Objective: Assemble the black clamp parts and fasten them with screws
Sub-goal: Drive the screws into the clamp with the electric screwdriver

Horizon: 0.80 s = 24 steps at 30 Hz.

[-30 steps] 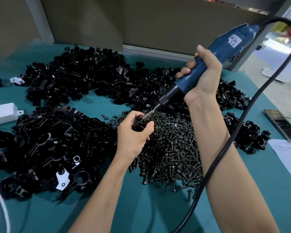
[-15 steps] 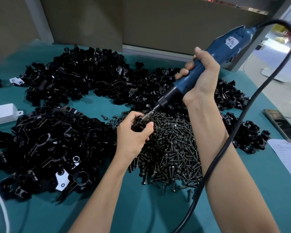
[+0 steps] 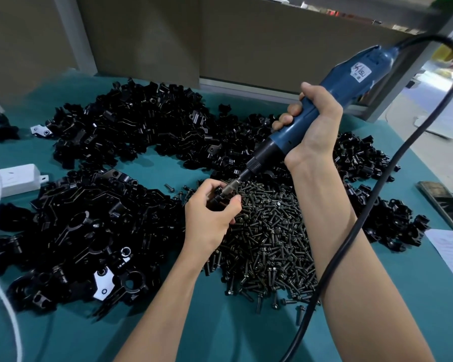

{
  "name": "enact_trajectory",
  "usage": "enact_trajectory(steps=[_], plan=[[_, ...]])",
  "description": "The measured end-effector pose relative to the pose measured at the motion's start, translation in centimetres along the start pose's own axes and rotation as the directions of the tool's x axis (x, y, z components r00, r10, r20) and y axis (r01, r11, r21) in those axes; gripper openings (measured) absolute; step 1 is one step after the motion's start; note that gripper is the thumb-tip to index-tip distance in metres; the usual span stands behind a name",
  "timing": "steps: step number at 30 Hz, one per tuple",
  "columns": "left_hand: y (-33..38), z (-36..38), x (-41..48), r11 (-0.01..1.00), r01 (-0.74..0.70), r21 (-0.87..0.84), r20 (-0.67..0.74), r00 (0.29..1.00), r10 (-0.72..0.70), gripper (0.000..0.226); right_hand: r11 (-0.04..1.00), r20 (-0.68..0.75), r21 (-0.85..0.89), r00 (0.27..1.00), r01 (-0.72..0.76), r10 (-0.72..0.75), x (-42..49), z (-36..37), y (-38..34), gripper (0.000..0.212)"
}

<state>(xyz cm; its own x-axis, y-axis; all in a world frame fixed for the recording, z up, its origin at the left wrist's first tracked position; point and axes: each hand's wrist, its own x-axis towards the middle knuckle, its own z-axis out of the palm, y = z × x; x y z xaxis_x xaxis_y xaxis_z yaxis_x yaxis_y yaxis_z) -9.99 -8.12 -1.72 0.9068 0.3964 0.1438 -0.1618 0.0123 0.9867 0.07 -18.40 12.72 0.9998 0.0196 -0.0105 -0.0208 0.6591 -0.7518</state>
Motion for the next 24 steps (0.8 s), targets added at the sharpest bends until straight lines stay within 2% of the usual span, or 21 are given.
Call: enact_trajectory(steps=[24], plan=[[-0.06, -0.05, -0.08, 1.000, -0.016, 0.011, -0.033, 0.999, 0.016, 0.017, 1.000, -0.010, 0.014, 1.000, -0.014, 0.014, -0.25, 0.13, 0.25, 0.019]])
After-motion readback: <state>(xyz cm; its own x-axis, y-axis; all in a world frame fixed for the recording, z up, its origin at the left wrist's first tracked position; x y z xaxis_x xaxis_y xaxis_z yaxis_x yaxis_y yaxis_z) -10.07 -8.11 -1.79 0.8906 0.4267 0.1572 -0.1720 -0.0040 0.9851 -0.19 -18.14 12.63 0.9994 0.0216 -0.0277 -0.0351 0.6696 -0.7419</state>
